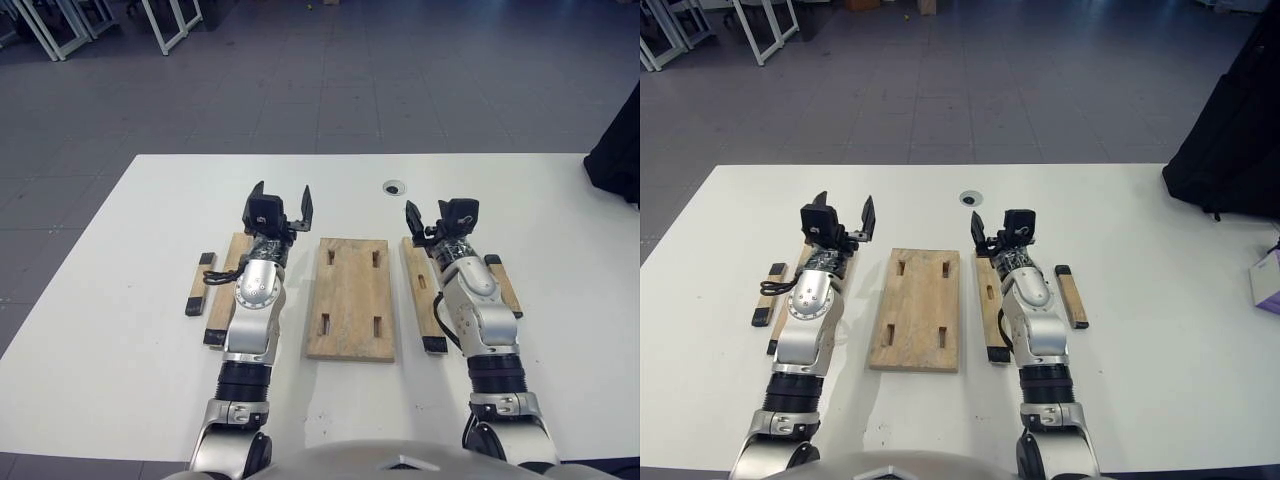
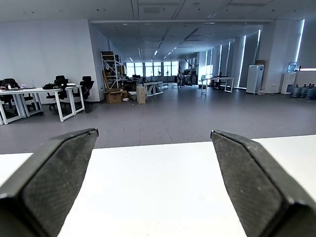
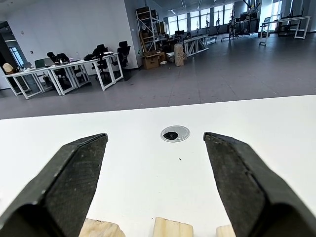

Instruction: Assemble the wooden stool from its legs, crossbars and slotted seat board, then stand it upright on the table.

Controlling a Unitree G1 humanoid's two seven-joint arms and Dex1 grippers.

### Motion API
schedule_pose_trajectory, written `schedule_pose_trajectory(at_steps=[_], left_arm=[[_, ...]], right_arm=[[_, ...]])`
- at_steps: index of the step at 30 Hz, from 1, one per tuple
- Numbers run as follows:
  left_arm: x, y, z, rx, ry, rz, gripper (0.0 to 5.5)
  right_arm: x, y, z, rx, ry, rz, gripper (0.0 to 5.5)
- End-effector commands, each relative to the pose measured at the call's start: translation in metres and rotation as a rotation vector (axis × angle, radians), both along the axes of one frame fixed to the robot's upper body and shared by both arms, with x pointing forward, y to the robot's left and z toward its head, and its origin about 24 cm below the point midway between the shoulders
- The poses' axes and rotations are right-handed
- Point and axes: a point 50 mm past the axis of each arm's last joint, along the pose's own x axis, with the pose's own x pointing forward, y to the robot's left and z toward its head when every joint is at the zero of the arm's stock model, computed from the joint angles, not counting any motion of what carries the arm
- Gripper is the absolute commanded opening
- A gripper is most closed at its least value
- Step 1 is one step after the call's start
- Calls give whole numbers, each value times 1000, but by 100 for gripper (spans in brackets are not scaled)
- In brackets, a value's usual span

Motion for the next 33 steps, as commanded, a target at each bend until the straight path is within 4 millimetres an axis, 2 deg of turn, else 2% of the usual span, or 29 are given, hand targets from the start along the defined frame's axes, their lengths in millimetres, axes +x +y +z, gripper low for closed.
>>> schedule_pose_trajectory(at_steps=[1,6,9,11,15,21,25,33], left_arm=[[-2,-5,8,1,-58,-35,423],[-12,-5,2,0,-50,-13,423],[-19,-2,-1,20,-49,12,423],[-22,-2,-2,23,-42,19,423],[-27,-4,0,62,-55,7,423],[-30,-7,2,72,-52,-11,423],[-31,-7,1,69,-44,-1,423],[-32,-4,-1,61,-31,21,423]], right_arm=[[-6,-33,9,-92,-21,-18,360],[-22,-101,3,-254,94,-111,360],[-45,-126,-17,-258,236,-165,360],[-62,-136,-31,-271,314,-185,360],[-92,-136,-51,-234,445,-174,360],[-116,-120,-76,-131,649,-102,360],[-123,-124,-85,-104,729,-106,291],[-124,-121,-89,-118,735,-70,131]])
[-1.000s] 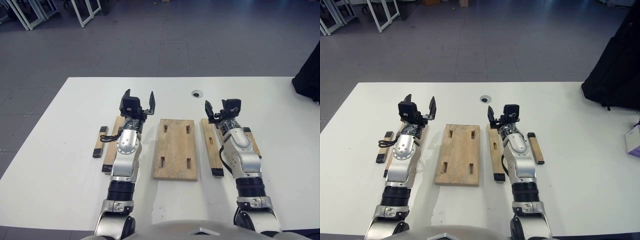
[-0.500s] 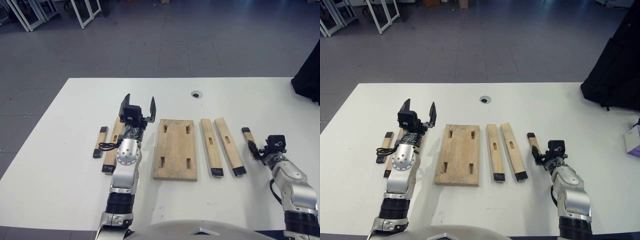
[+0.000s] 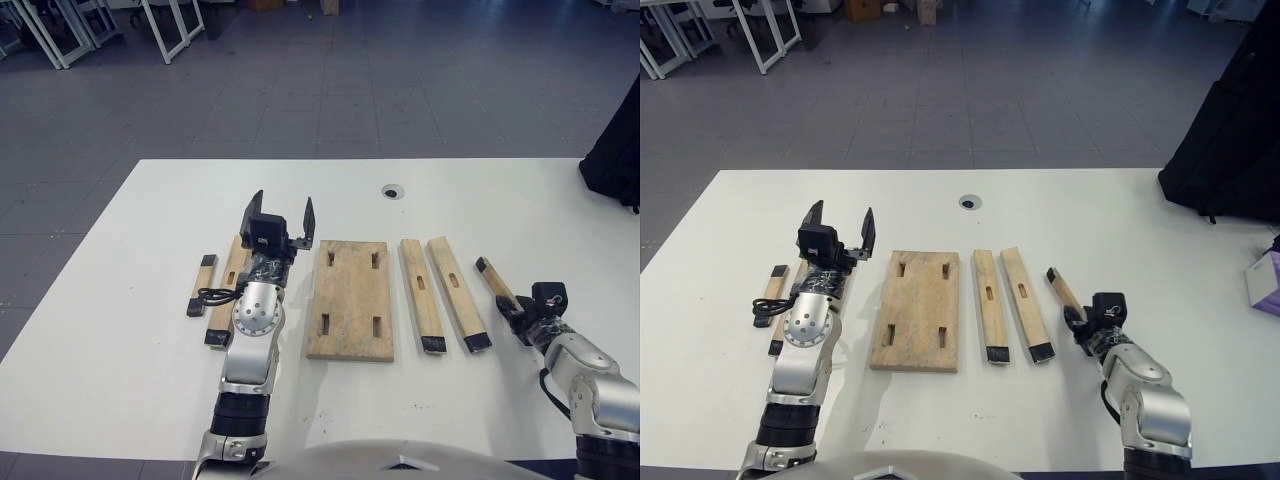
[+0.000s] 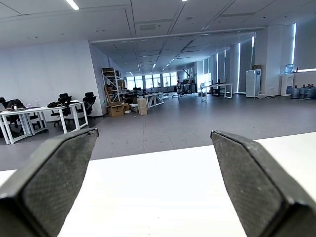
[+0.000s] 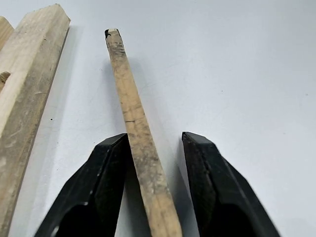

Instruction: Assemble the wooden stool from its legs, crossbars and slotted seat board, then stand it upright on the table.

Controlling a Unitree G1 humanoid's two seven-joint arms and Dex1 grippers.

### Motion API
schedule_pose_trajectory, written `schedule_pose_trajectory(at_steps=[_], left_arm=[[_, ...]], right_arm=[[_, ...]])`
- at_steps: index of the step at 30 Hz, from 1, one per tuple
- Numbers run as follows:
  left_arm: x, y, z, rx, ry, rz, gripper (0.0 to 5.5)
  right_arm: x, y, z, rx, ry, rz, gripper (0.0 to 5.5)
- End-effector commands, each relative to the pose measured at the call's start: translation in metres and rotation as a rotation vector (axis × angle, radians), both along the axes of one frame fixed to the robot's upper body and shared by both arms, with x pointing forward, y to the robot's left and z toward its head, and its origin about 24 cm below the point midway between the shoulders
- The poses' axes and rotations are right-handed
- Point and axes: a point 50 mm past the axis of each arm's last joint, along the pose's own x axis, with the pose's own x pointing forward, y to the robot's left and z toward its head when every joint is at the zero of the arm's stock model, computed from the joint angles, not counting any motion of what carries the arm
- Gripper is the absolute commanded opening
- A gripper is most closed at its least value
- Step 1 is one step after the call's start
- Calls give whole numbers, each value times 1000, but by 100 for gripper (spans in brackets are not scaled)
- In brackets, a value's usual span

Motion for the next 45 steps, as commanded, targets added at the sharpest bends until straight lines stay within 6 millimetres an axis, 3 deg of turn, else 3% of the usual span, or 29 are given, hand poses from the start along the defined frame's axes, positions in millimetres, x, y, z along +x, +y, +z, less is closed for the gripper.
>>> schedule_pose_trajectory(at_steps=[1,4,6,8,9,12,14,16,18,22,29,35,45], left_arm=[[-1,4,0,-2,13,34,423],[1,10,-2,-91,35,64,423],[5,20,1,-352,56,80,423],[9,32,6,-567,56,26,423],[11,35,9,-666,65,-45,423],[-3,21,34,-882,58,-561,423],[-13,13,46,-965,86,-817,423],[-19,11,52,-1032,118,-980,423],[-26,9,57,-1097,137,-1111,423],[-35,4,61,-1153,184,-1255,423],[-38,2,66,-1159,221,-1338,423],[-41,-1,66,-1131,216,-1351,423],[-37,-6,56,-1128,233,-1288,257]], right_arm=[[-19,12,-31,75,164,37,118],[-12,15,-26,68,101,62,59],[2,13,-16,47,9,59,39],[30,10,12,79,-153,36,40],[44,12,31,123,-240,36,40],[75,45,92,393,-489,186,40],[76,79,123,583,-578,348,40],[66,112,138,795,-568,531,40],[48,133,140,989,-500,700,40],[14,148,140,1260,-388,911,40],[8,157,129,1242,-279,1004,40],[12,160,114,1126,-228,996,40],[14,159,104,1079,-225,964,40]])
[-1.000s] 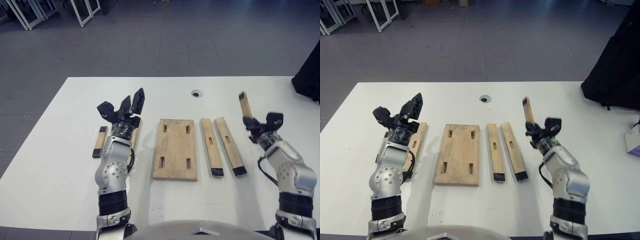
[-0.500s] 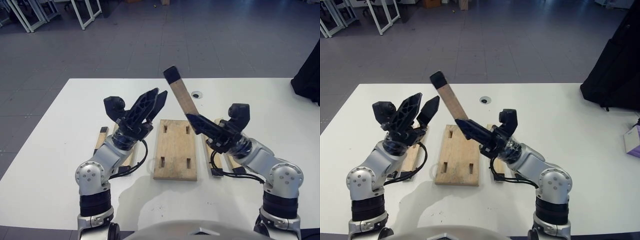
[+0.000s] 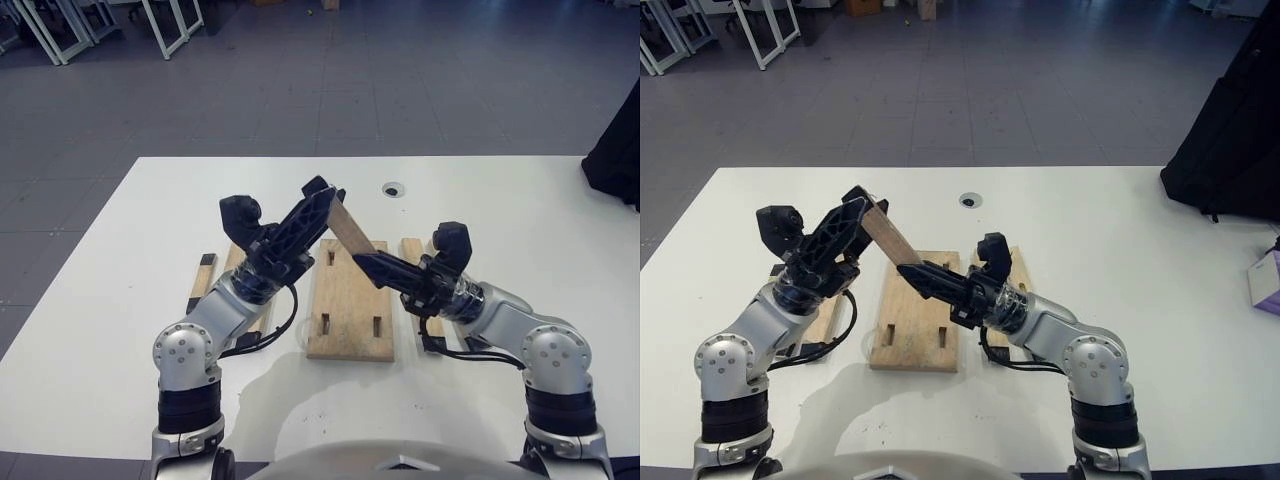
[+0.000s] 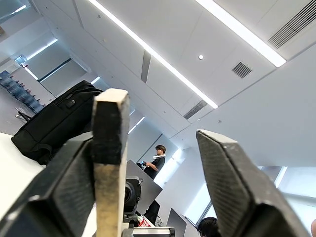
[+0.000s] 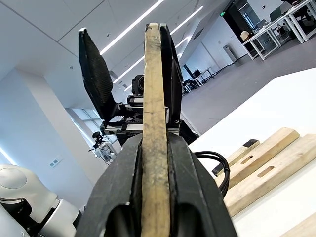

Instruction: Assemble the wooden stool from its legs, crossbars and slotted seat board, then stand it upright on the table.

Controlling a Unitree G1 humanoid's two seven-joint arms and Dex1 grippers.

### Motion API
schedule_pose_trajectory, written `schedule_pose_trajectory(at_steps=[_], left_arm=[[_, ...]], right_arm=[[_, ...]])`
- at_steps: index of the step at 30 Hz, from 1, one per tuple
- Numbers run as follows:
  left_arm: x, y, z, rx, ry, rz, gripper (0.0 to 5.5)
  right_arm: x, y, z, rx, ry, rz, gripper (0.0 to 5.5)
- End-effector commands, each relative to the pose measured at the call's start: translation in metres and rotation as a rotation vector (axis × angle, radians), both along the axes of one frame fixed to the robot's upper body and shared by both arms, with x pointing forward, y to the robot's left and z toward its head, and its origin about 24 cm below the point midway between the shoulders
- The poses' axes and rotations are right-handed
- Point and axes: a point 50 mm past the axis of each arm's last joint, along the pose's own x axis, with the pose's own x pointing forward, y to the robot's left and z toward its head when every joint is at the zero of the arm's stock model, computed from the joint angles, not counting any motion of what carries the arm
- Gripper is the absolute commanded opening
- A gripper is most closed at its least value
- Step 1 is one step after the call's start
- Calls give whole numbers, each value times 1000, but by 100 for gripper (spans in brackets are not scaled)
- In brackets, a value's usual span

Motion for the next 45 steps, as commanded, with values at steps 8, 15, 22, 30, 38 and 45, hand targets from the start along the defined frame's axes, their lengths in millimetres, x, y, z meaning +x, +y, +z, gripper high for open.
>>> schedule_pose_trajectory(at_steps=[8,15,22,30,38,45], left_arm=[[0,-2,4,6,-46,14,142],[-4,-3,-1,-28,-49,13,60],[-12,2,-3,-74,-57,101,60],[-13,-1,-7,19,-53,45,60],[-23,-3,-18,141,-39,-23,54],[-17,-2,-20,195,-45,43,51]], right_arm=[[5,-6,-14,-71,1,-70,40],[5,-14,-20,-126,8,-81,40],[14,-16,-30,-231,14,-61,40],[13,-21,-21,-200,-1,-64,40],[6,-34,-13,-232,-12,-47,40],[7,-31,-10,-188,17,-76,40]])
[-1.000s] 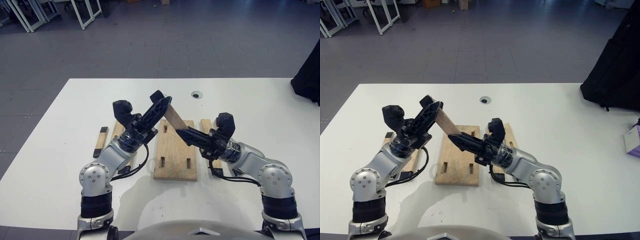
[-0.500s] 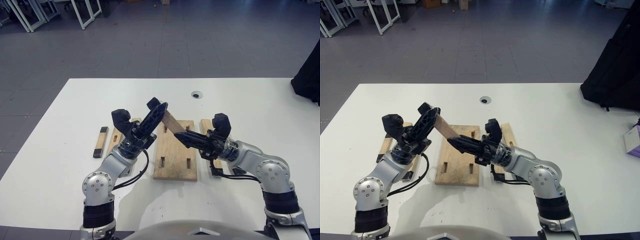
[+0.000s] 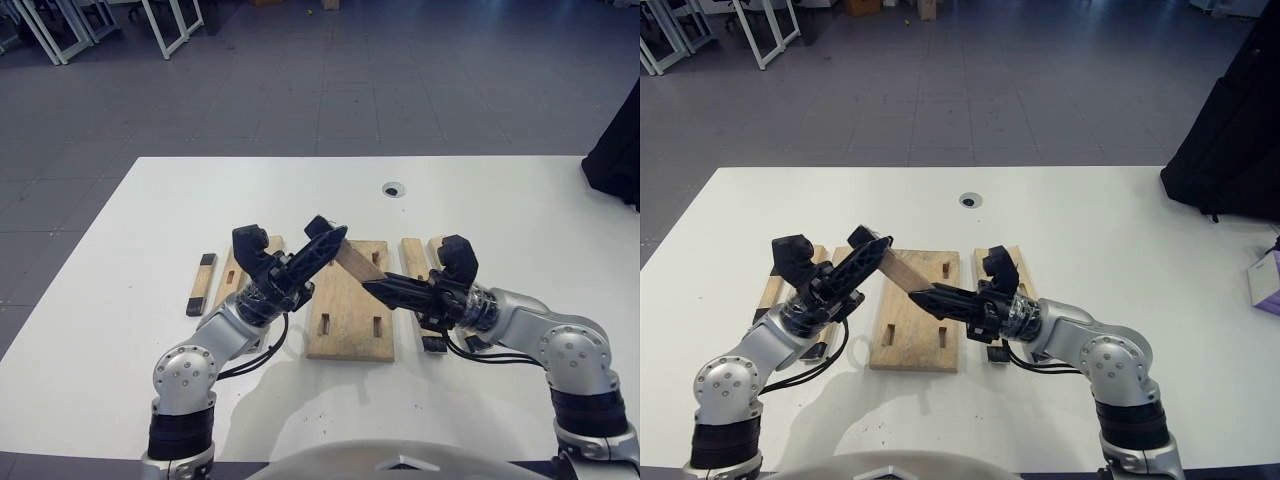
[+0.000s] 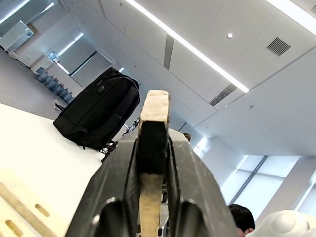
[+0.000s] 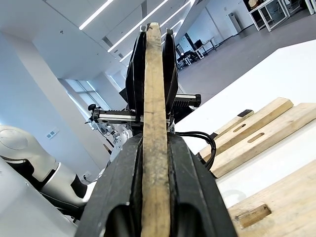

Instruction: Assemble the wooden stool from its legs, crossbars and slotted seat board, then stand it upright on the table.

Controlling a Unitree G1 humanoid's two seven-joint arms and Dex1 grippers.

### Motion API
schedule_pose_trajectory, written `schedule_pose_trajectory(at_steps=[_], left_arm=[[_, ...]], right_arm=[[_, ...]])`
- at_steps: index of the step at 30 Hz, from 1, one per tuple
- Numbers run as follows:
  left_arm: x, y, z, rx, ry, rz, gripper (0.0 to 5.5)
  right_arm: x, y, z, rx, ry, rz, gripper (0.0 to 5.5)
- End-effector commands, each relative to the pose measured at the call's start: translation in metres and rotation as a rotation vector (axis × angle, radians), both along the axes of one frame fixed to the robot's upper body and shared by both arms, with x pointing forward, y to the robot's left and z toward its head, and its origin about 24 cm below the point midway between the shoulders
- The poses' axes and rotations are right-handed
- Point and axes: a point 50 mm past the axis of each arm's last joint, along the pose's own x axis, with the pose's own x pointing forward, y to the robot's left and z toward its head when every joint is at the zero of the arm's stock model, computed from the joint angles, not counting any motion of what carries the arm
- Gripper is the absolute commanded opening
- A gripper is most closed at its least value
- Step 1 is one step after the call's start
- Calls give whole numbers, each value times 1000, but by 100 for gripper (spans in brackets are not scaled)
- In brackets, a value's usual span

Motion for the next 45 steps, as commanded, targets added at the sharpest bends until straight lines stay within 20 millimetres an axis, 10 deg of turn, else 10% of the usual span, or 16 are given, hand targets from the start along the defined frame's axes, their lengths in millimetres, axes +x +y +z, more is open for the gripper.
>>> schedule_pose_trajectory(at_steps=[1,11,19,26,45], left_arm=[[1,1,4,48,-47,25,49],[35,72,6,366,-28,635,42],[38,118,-1,828,34,982,42],[32,123,-19,1034,63,995,42],[20,120,-30,1061,115,1029,42]], right_arm=[[12,-14,-3,-38,37,-172,76],[28,-26,-8,-26,67,-475,164],[61,-30,-14,-387,-194,-1047,164],[57,-16,-14,-615,-550,-1251,164],[53,-18,-31,-663,-560,-1257,268]])
